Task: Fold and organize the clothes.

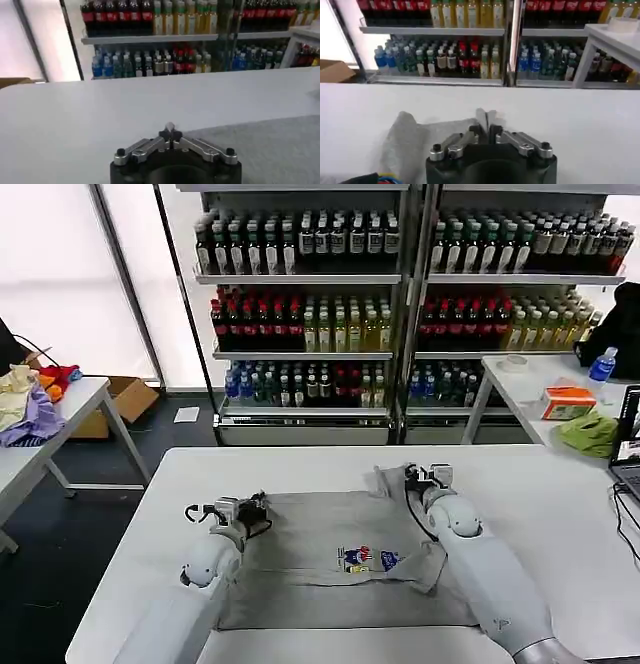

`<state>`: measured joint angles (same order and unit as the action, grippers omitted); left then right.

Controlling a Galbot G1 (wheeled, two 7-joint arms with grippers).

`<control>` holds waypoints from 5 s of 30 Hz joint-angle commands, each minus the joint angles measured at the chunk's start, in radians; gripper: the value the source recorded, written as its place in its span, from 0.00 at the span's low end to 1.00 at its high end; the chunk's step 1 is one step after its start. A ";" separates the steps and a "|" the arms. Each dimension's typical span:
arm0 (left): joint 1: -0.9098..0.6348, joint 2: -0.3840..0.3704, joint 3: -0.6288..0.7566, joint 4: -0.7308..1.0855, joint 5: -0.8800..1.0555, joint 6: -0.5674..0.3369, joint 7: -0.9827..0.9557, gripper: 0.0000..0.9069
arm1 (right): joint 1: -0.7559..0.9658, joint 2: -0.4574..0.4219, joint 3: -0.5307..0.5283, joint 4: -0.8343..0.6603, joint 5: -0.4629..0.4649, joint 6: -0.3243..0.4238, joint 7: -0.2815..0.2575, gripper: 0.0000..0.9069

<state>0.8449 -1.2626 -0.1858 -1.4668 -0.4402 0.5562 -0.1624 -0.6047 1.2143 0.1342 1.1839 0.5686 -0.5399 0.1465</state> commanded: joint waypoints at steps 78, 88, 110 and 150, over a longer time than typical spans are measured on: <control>0.406 0.121 -0.149 -0.436 0.034 -0.124 0.069 0.01 | -0.845 -0.096 0.398 0.897 -0.043 0.026 0.097 0.00; 0.445 0.121 -0.166 -0.458 0.054 -0.121 0.077 0.01 | -0.883 -0.087 0.370 0.896 -0.082 0.029 0.103 0.00; 0.619 0.096 -0.248 -0.573 0.111 -0.115 0.079 0.01 | -0.866 -0.099 0.322 0.849 -0.121 0.041 0.106 0.00; 0.634 -0.053 -0.265 -0.560 0.118 -0.107 0.009 1.00 | -0.832 -0.113 0.441 1.053 -0.098 0.065 0.168 1.00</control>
<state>1.4715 -1.2636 -0.4532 -2.0518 -0.3002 0.4484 -0.1375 -1.4531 1.1003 0.5389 2.1675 0.4619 -0.4966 0.3075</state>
